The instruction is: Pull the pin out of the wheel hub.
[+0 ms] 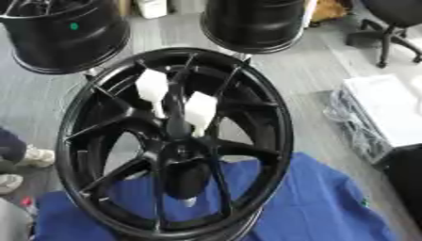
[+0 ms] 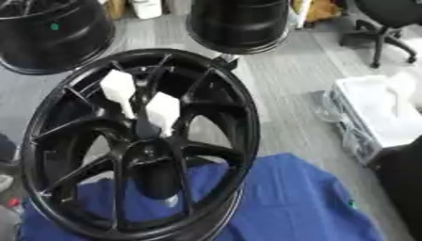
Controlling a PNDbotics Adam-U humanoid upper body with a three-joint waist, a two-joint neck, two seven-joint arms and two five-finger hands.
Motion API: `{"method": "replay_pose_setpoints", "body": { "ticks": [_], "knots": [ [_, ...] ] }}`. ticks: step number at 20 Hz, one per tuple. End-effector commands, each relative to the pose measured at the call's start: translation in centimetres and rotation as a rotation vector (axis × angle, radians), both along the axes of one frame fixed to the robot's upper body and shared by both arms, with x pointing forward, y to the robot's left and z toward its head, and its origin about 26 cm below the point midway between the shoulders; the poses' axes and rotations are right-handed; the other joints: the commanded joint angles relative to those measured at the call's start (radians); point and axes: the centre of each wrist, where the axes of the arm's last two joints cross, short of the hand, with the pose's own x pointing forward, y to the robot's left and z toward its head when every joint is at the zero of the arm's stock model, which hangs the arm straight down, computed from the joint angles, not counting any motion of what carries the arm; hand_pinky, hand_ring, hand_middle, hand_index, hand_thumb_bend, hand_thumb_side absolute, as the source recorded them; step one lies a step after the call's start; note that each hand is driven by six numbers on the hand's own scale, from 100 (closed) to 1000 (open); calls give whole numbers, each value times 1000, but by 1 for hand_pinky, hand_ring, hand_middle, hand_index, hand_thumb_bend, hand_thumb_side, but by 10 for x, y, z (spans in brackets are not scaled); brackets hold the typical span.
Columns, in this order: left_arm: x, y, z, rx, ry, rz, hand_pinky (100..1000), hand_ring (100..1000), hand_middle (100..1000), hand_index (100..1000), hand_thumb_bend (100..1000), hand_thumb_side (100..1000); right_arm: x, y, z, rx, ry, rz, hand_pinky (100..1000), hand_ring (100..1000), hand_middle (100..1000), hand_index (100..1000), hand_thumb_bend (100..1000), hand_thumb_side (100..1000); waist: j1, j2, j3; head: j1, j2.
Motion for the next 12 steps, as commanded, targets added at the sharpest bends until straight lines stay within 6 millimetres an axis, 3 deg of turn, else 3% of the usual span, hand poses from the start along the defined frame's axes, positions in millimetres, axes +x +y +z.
{"method": "replay_pose_setpoints", "body": {
  "ticks": [1,4,8,9,10,12],
  "knots": [
    [2,-1,7,20,-22,-25,583,450,585,765,100,1000,-22,-11,-43,161,32,-155,412,499,900,947,108,756,-11,-22,14,-27,-4],
    [1,-2,5,29,-8,-49,583,450,585,765,100,1000,-55,-14,-99,271,159,-292,412,499,900,947,108,756,-19,-36,39,-50,11],
    [1,-7,1,33,8,-84,583,450,586,765,100,1000,-110,-34,-135,294,338,-483,412,498,899,946,106,760,-23,-52,73,-83,28],
    [0,-8,-1,32,16,-92,583,451,586,763,100,1000,-113,-36,-137,301,336,-511,398,508,857,930,100,686,-23,-60,80,-84,29],
    [0,-8,-2,32,21,-97,584,452,586,761,100,1000,-106,-34,-134,313,296,-513,399,512,843,924,100,668,-23,-63,81,-79,31],
    [0,-9,-2,31,22,-100,584,452,587,760,100,1000,-82,-23,-124,350,169,-486,404,517,820,912,100,633,-23,-63,75,-63,30]
  ]
}}
